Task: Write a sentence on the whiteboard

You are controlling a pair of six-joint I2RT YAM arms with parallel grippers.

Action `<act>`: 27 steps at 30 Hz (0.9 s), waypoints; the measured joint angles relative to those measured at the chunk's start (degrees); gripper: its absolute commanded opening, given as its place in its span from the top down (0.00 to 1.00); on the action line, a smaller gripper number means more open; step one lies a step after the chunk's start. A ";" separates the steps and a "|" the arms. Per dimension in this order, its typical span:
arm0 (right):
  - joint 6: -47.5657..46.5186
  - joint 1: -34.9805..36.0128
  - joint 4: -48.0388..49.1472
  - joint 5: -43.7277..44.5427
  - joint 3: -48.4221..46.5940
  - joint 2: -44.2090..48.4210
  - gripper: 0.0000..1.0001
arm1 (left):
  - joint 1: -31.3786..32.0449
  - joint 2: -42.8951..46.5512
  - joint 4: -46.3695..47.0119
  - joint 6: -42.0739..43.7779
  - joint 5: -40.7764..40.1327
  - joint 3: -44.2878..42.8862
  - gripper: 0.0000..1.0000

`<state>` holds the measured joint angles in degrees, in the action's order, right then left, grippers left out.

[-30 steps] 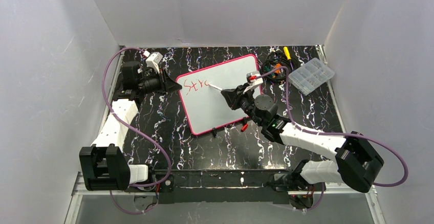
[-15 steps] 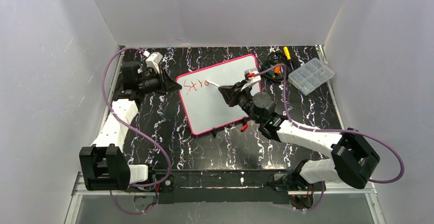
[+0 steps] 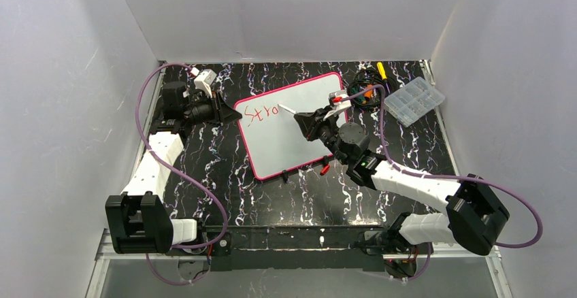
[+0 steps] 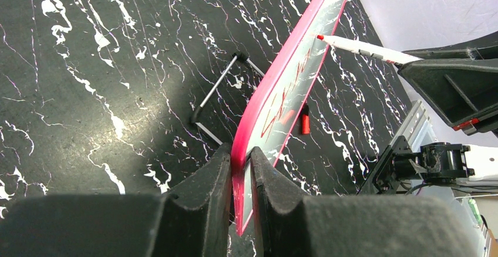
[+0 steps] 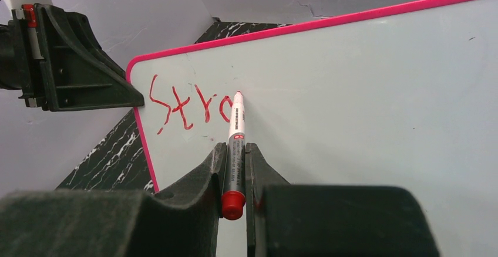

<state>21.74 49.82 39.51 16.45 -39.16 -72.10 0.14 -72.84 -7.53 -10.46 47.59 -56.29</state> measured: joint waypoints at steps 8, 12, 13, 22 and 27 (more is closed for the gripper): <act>-0.07 0.00 -0.44 0.57 0.13 -0.28 0.99 | 0.00 0.00 0.00 0.02 -0.02 0.00 1.00; 0.66 0.02 -0.39 0.28 1.22 -0.04 0.99 | 0.00 0.00 -0.09 0.00 -0.24 0.00 1.00; 0.90 0.02 -0.39 0.15 1.57 0.13 0.99 | 0.00 0.00 -0.11 0.02 -0.26 0.02 1.00; 2.58 0.02 -0.44 -0.13 3.76 1.29 0.99 | 0.00 0.00 -0.13 0.00 -0.26 0.02 1.00; 2.58 0.02 0.15 -0.15 3.74 1.03 0.99 | 0.00 0.00 -0.11 0.00 -0.28 0.02 1.00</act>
<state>24.32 49.84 39.66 16.29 -35.42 -71.07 0.14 -72.84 -7.64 -10.46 47.31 -56.27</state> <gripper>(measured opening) 0.211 0.141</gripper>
